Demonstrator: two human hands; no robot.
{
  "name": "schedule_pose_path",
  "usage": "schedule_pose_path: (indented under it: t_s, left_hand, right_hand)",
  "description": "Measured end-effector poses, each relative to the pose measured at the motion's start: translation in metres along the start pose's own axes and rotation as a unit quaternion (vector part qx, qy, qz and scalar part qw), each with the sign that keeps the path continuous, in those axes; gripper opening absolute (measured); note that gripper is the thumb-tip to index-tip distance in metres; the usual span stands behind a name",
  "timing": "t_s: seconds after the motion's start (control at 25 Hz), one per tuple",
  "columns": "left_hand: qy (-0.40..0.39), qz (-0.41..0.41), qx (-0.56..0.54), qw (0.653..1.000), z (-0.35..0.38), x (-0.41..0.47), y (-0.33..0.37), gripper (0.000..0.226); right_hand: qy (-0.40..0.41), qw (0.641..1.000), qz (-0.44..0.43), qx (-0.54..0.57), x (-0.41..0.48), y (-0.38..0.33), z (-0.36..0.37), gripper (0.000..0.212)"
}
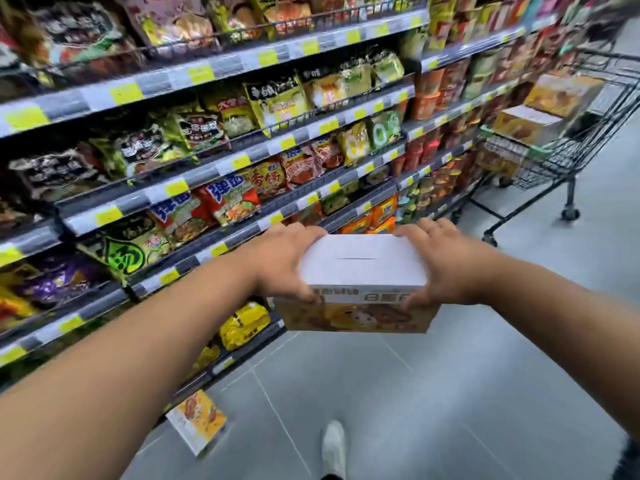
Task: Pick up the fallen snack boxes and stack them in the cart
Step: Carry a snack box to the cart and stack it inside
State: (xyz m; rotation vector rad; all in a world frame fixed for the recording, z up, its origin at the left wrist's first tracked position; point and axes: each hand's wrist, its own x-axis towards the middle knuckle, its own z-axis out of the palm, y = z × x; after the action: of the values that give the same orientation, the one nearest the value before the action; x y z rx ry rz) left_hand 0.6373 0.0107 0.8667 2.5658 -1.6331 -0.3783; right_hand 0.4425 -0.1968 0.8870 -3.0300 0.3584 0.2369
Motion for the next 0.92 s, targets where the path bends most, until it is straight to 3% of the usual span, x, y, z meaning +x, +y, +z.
schedule_pose_path:
  t_s: [0.52, 0.72, 0.92]
  left_hand:
    - [-0.051, 0.201, 0.046, 0.977, -0.053, 0.375, 0.072, 0.112]
    - [-0.044, 0.253, 0.04, 0.966, -0.064, 0.501, 0.14, 0.106]
    - [-0.043, 0.253, 0.039, 0.966, -0.081, 0.629, 0.19, 0.107]
  right_hand:
    - [0.028, 0.974, 0.218, 0.048, 0.096, 0.257, -0.026, 0.11]
    - [0.032, 0.962, 0.267, 0.041, 0.112, 0.378, -0.035, 0.112]
    - [0.03, 0.963, 0.264, 0.048, 0.15, 0.507, -0.058, 0.111]
